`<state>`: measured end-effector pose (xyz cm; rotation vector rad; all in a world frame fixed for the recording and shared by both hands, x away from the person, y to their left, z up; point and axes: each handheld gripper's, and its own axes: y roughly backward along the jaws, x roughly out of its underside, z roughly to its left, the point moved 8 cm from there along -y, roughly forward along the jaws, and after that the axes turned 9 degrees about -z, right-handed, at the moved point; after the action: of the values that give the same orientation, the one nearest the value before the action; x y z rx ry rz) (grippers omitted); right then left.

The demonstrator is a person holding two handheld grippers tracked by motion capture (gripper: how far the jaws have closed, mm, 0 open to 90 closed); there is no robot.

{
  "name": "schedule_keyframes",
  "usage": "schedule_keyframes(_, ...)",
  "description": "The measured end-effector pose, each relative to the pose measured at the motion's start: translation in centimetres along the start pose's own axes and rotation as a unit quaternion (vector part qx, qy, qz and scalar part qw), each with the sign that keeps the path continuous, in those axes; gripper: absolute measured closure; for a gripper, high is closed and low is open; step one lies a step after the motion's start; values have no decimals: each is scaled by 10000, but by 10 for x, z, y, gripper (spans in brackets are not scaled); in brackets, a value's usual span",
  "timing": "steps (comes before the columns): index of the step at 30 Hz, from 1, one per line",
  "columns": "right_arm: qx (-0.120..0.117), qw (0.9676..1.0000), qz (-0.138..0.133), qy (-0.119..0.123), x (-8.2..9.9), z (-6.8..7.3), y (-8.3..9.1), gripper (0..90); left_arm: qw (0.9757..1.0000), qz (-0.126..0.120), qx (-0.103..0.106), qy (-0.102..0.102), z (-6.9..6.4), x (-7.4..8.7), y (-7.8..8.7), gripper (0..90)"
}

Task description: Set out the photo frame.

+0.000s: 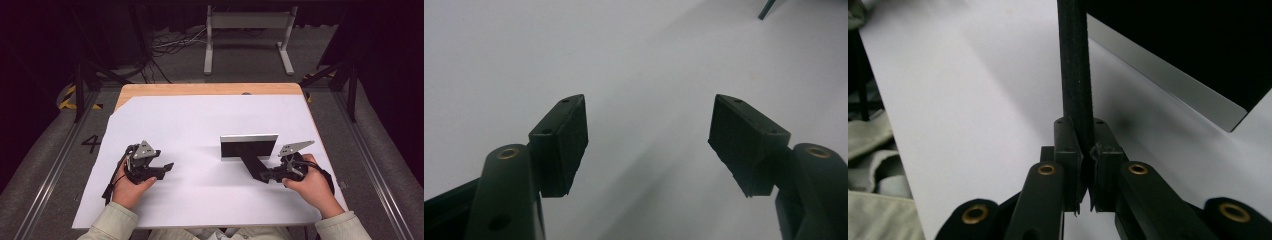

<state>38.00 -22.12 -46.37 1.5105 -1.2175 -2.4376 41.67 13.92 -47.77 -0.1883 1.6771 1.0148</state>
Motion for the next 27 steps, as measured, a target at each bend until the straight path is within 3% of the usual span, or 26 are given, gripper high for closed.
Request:
schedule_keyframes(15,230,9984,400,312,12,-3,-4,823,10000,16,-1,-15,0,0,0,323)
schedule_keyframes(24,319,9976,501,344,14,-3,-5,805,10000,11,-2,-21,0,0,-1,323)
schedule_keyframes(27,373,9977,438,357,13,-5,-3,756,9999,46,-95,36,2,0,-1,328)
